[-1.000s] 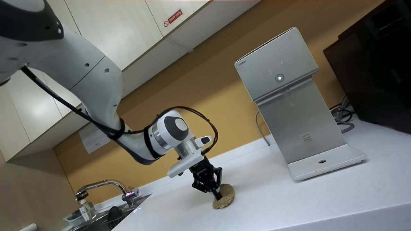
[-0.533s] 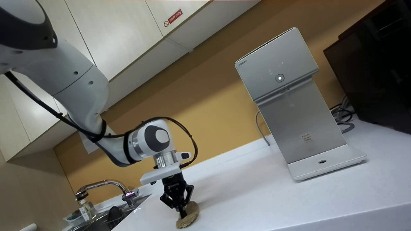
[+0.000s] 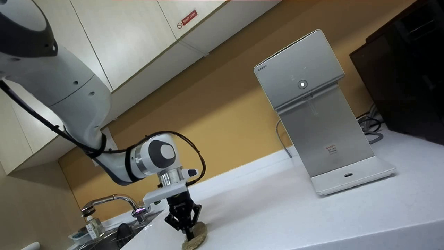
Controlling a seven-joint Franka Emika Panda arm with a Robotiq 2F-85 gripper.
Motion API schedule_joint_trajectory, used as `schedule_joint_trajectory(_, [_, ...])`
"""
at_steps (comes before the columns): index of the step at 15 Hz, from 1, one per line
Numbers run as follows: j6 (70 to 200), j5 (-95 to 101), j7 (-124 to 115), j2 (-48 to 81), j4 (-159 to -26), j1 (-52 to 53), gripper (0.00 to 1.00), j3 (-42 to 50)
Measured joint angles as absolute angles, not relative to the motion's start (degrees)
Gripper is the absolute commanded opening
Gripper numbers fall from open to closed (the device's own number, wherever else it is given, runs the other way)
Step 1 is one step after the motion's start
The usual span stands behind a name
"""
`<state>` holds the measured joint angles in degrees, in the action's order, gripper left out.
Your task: Wipe the counter with the brown cloth
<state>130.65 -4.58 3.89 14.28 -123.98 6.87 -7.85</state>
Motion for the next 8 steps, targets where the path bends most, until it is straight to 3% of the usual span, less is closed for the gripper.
schedule_joint_trajectory(8, [135.06,-1.14,-3.00,11.74,-128.04,0.95,0.00,2.14])
